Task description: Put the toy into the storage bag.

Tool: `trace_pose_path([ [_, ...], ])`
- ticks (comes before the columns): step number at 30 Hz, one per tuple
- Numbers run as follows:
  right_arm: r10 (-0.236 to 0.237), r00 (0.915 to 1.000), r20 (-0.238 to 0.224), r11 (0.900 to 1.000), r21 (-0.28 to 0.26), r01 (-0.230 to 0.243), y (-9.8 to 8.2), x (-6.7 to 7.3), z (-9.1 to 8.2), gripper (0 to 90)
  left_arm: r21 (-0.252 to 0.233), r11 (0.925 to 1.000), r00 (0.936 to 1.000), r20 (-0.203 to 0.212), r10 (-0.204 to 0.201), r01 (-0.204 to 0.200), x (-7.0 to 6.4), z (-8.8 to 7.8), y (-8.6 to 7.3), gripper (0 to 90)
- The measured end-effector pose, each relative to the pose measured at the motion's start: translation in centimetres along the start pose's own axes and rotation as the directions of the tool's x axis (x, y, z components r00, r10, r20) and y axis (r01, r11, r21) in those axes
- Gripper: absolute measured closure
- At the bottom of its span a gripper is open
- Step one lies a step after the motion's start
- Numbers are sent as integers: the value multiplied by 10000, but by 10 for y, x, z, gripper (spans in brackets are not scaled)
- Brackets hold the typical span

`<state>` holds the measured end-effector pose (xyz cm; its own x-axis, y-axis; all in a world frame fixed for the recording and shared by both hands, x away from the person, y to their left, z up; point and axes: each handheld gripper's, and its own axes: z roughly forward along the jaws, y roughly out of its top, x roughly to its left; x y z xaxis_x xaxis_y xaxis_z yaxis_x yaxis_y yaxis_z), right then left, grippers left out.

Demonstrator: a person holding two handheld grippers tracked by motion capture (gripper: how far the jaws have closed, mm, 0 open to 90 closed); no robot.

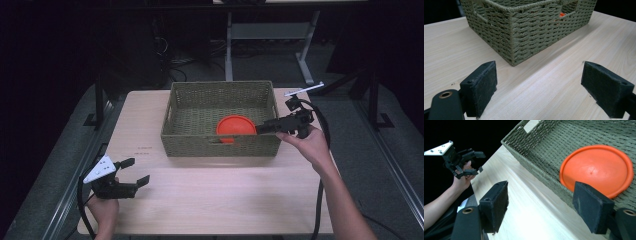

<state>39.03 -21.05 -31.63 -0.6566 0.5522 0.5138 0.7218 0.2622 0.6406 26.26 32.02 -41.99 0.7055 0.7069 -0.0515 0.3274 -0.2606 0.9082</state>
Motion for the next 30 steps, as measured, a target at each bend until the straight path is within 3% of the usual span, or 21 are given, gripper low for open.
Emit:
trace_pose_path([
  [8, -63, 10000, -60, 9999, -142, 62, -14, 1, -7, 276, -6, 10000, 10000, -33, 27, -27, 0, 0, 0, 127],
  [30, 311, 9995, -100, 9989, -360, -315, -55, -11, -19, 262, 30, 10000, 10000, -16, 31, -31, -1, 0, 0, 127],
])
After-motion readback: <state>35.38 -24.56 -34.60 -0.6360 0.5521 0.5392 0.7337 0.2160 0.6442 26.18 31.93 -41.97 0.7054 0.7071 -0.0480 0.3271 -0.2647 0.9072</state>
